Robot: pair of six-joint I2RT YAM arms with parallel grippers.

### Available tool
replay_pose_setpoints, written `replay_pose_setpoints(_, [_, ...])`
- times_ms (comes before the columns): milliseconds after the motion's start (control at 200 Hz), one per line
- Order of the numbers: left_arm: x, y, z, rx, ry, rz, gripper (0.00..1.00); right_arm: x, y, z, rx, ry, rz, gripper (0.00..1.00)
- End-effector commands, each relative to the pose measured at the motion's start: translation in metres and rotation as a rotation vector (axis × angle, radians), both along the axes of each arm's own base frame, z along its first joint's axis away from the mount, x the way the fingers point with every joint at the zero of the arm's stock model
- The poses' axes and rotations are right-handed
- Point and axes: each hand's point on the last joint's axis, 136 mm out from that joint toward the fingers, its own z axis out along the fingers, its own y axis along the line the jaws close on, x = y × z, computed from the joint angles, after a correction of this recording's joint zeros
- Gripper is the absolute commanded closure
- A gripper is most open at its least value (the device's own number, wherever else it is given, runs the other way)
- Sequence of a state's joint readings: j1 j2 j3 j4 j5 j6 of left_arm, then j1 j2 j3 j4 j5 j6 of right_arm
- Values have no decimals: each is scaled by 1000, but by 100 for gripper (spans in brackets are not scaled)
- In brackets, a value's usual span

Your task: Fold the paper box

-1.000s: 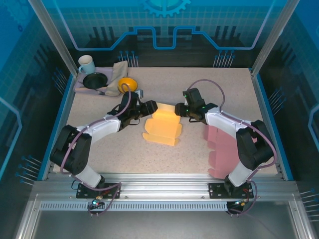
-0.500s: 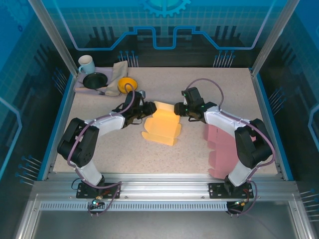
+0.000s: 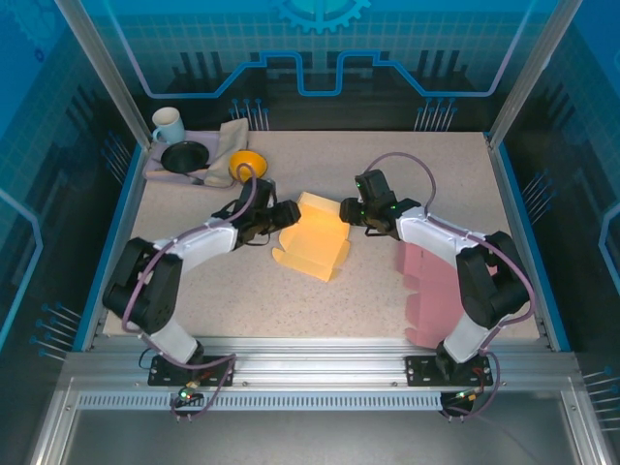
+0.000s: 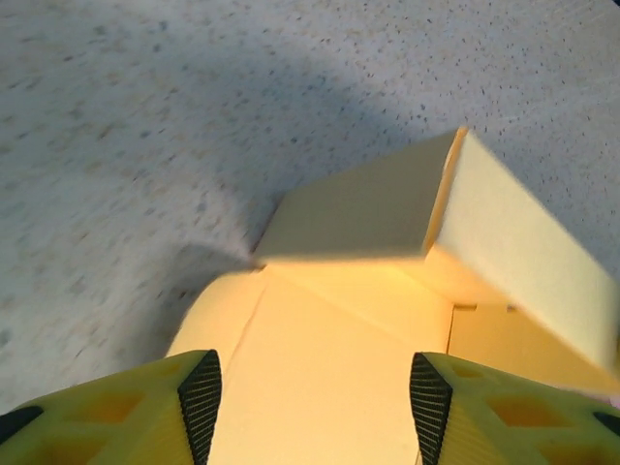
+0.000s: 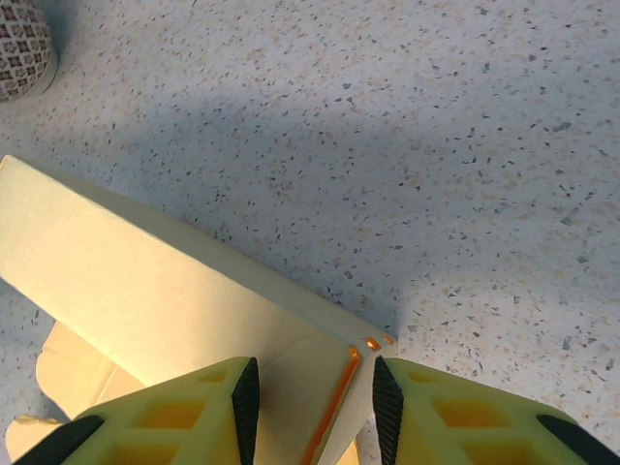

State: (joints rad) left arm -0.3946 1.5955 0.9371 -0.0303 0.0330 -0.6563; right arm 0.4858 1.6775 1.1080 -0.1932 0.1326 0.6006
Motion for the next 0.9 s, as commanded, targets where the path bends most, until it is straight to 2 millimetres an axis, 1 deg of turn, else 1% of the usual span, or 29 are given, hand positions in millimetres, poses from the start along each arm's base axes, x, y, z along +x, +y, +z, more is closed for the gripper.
replay_pose_setpoints(0, [-41, 25, -13, 45, 92, 36, 42, -16, -15, -16, -63, 65, -50, 62])
replay_pose_setpoints(95, [-65, 20, -30, -10, 143, -6, 42, -15, -16, -17, -70, 67, -54, 62])
replay_pose_setpoints(155, [-75, 19, -44, -22, 170, -23, 42, -15, -17, -18, -73, 70, -56, 62])
replay_pose_setpoints(235, [-83, 21, -58, -29, 187, -19, 42, -14, -18, -19, -78, 71, -58, 61])
replay_pose_setpoints(360, [-86, 19, -66, -57, 204, -7, 41, -14, -20, -25, -84, 97, -61, 62])
replay_pose_setpoints(515, [-85, 9, -69, -123, 196, 2, 41, -18, -22, -30, -76, 107, -70, 62])
replay_pose_setpoints(620, [-83, 2, -72, -145, 186, 3, 42, -18, -25, -31, -78, 109, -74, 62])
replay_pose_setpoints(680, [-81, -3, -71, -159, 174, 0, 45, -19, -26, -32, -80, 113, -77, 62])
replay_pose_setpoints(790, [-76, -6, -71, -139, 154, -2, 55, -19, -28, -31, -73, 112, -83, 62])
replay_pose_setpoints(895, [-69, -4, -65, -113, 121, 1, 71, -19, -29, -30, -66, 110, -85, 62])
